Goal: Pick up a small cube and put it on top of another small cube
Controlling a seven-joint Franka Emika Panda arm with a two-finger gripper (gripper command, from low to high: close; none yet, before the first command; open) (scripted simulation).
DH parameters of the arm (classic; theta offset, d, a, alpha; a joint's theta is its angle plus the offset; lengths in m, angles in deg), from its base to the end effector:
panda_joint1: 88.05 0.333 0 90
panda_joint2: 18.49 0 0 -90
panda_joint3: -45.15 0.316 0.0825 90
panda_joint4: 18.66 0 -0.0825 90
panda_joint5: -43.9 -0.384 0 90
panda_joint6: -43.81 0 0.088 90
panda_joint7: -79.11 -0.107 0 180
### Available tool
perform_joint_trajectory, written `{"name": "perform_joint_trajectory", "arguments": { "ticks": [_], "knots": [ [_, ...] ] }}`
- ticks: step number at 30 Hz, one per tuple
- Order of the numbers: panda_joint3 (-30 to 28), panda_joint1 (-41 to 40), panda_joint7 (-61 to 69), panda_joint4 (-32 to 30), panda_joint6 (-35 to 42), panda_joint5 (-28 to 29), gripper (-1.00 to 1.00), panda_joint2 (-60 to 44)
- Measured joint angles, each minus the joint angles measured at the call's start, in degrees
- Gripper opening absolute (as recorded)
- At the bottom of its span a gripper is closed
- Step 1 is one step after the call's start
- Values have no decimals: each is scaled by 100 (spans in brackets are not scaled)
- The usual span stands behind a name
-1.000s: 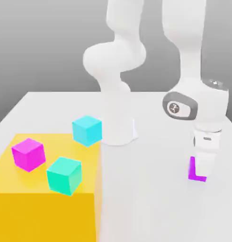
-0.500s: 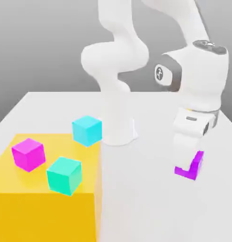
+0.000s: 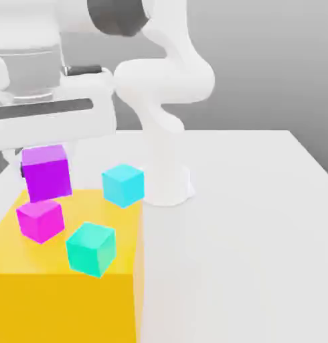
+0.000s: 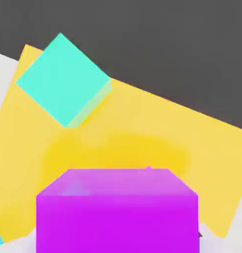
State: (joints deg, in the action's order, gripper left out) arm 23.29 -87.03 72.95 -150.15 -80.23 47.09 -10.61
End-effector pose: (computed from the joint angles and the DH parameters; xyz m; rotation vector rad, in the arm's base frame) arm 0.4597 -0.1794 0.4022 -3.0620 0.6794 0.0013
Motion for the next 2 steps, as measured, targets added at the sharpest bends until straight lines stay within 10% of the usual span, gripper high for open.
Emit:
{"name": "perform_joint_trajectory", "arguments": {
  "ticks": [2],
  "knots": [
    [0,0,0,0,0,0,100,0]
  ]
}}
